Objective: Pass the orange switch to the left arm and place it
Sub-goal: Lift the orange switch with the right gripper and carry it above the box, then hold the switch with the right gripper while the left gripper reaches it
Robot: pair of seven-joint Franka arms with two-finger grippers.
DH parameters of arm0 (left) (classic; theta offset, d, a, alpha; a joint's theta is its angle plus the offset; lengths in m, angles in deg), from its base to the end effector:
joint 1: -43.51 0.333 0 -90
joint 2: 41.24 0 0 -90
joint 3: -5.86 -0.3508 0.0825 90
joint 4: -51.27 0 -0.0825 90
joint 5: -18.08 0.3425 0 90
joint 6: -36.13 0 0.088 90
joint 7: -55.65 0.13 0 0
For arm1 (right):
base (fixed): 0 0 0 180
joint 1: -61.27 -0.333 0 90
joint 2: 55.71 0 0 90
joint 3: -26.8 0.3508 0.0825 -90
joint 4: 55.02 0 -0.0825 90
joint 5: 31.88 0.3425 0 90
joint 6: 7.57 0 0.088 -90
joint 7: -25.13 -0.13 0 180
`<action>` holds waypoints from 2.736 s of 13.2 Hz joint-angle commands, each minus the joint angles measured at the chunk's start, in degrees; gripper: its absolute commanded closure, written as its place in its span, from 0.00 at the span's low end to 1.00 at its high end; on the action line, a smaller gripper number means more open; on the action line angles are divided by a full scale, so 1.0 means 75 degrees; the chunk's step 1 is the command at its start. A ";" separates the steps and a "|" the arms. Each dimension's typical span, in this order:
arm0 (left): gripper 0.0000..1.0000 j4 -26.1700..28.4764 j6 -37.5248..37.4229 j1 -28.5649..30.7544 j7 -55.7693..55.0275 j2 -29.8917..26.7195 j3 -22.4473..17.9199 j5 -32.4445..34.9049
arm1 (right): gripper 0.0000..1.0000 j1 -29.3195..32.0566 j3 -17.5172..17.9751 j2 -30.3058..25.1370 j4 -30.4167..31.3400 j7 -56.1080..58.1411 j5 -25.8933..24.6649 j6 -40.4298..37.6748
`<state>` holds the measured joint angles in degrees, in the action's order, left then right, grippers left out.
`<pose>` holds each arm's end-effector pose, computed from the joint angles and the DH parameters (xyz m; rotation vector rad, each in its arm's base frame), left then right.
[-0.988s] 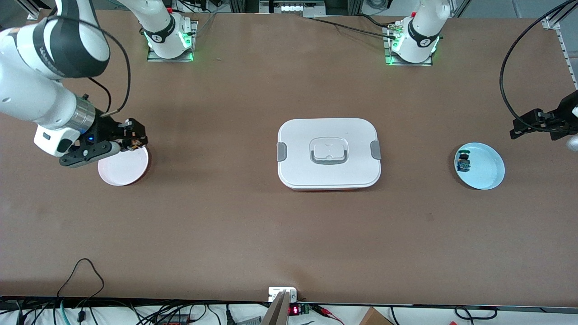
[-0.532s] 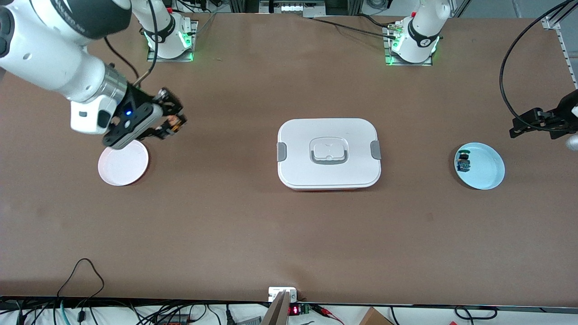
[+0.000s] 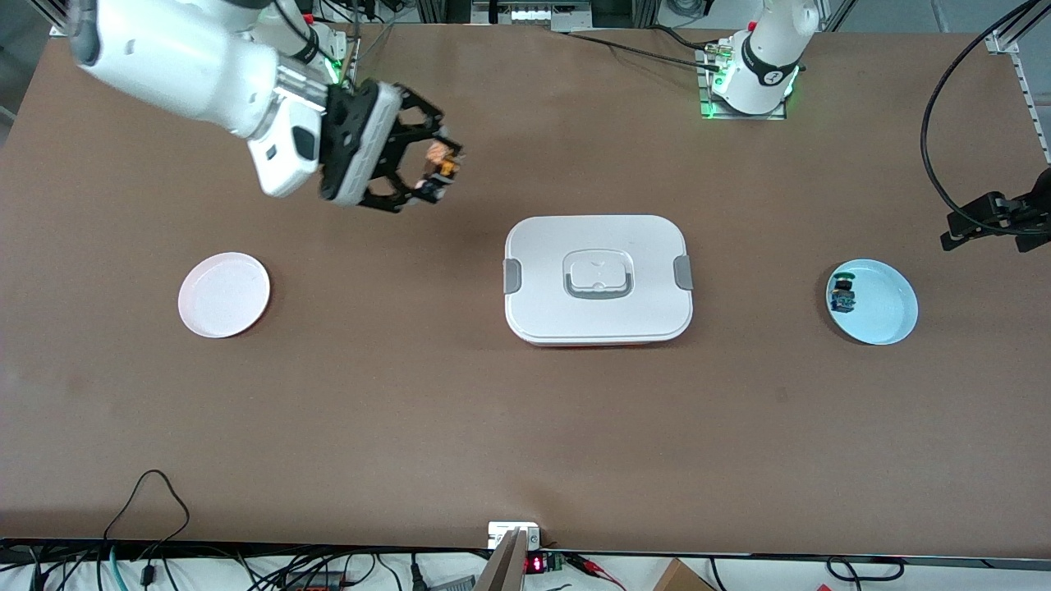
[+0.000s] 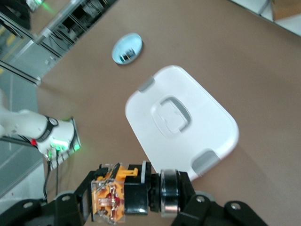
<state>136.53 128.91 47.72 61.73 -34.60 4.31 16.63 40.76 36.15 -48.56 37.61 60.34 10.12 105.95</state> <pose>0.5551 0.0518 0.6144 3.1210 -0.0074 0.0275 0.4926 0.3403 0.6119 -2.1641 -1.0602 -0.3319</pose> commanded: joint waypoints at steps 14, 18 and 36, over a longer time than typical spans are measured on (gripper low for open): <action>0.00 0.1586 -0.3265 0.0974 -0.0015 0.0943 0.0090 -0.7954 | 1.00 -0.1788 0.0171 0.1613 -0.0152 0.7875 0.6340 0.3204; 0.00 0.2938 -0.1991 0.0891 -0.0143 0.0359 0.0966 -0.9496 | 0.99 -0.1706 0.0300 0.1636 -0.0315 0.8426 0.7881 0.2584; 0.00 0.3374 0.0884 0.0891 -0.1011 -0.1037 0.3336 -1.0882 | 0.99 -0.1706 0.0265 0.1777 -0.0292 0.9789 0.9047 0.2676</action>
<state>161.16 135.12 53.88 52.44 -42.09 28.96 -63.27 28.04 37.96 -35.76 36.26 131.88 76.39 125.11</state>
